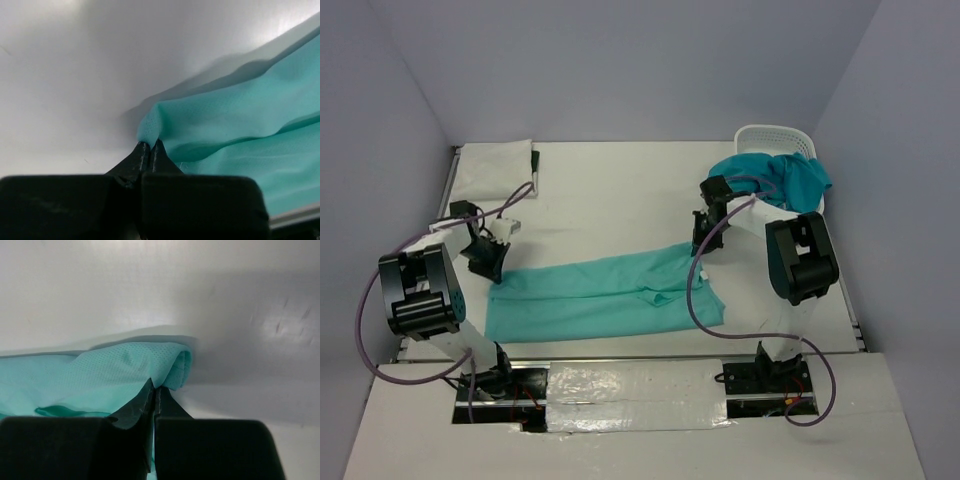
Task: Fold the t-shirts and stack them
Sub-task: Fold the other side of the tshirt into a rectangle
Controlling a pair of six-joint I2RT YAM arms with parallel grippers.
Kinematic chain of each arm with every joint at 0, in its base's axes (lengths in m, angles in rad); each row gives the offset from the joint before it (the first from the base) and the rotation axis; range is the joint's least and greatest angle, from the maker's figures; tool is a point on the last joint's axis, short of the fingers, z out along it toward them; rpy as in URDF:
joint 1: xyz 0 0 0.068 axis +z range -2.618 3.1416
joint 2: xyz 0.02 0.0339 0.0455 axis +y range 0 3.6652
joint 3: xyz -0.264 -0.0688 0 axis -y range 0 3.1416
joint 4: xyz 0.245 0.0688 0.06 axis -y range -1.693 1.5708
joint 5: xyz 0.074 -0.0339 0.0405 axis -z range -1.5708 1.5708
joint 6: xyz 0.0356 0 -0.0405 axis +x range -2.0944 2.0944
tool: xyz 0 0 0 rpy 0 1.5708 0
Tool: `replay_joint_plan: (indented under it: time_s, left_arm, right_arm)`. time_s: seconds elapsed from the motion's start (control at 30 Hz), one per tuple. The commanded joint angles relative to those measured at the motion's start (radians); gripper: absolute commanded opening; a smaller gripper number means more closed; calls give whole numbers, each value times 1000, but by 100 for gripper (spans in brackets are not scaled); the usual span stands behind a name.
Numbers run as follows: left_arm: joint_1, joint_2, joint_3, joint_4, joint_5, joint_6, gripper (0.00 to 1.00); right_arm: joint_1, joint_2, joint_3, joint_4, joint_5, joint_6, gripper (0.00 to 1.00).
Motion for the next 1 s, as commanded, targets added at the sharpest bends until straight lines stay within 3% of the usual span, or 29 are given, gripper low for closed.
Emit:
replay_joint_plan:
  time_s: [0.0, 0.13, 0.2, 0.23, 0.33, 0.4, 0.6, 0.7, 0.73, 0.8, 0.83, 0.9, 0.93, 0.97]
  left_arm:
    - [-30, 66, 147, 112, 87, -41, 0]
    - [-58, 176, 289, 138, 101, -75, 4]
    - [-67, 209, 350, 106, 116, -73, 20]
    - [-67, 233, 365, 97, 121, -76, 37]
    - [-68, 244, 418, 72, 113, -104, 54]
    - [-67, 235, 456, 51, 112, -119, 57]
    - [-67, 191, 554, -4, 139, -181, 66]
    - [-67, 135, 574, -6, 132, -207, 76]
    - [-67, 125, 574, -8, 132, -213, 85]
    - [-70, 106, 553, -17, 132, -214, 93]
    - [-73, 95, 541, -23, 128, -210, 91]
    - [-84, 91, 492, -37, 119, -193, 75]
    - [-91, 92, 475, -35, 107, -181, 54]
    - [-97, 97, 465, -35, 93, -179, 42]
  right_arm:
    - [-29, 70, 136, 1, 23, 2, 0]
    - [-37, 136, 269, -36, 46, -19, 0]
    - [-37, 172, 324, -56, 34, -28, 12]
    - [-37, 178, 334, -68, 22, -35, 16]
    - [-37, 172, 328, -58, 11, -41, 36]
    - [-37, 158, 317, -53, 0, -48, 49]
    - [-37, 72, 315, -107, 74, -91, 75]
    - [-37, -3, 283, -116, 91, -99, 83]
    - [-37, -38, 263, -120, 91, -99, 85]
    - [-37, -72, 242, -124, 77, -96, 86]
    - [-37, -89, 231, -124, 69, -96, 86]
    - [-37, -135, 200, -121, 62, -94, 82]
    - [-34, -150, 193, -116, 54, -93, 79]
    - [-31, -163, 174, -111, 51, -93, 72]
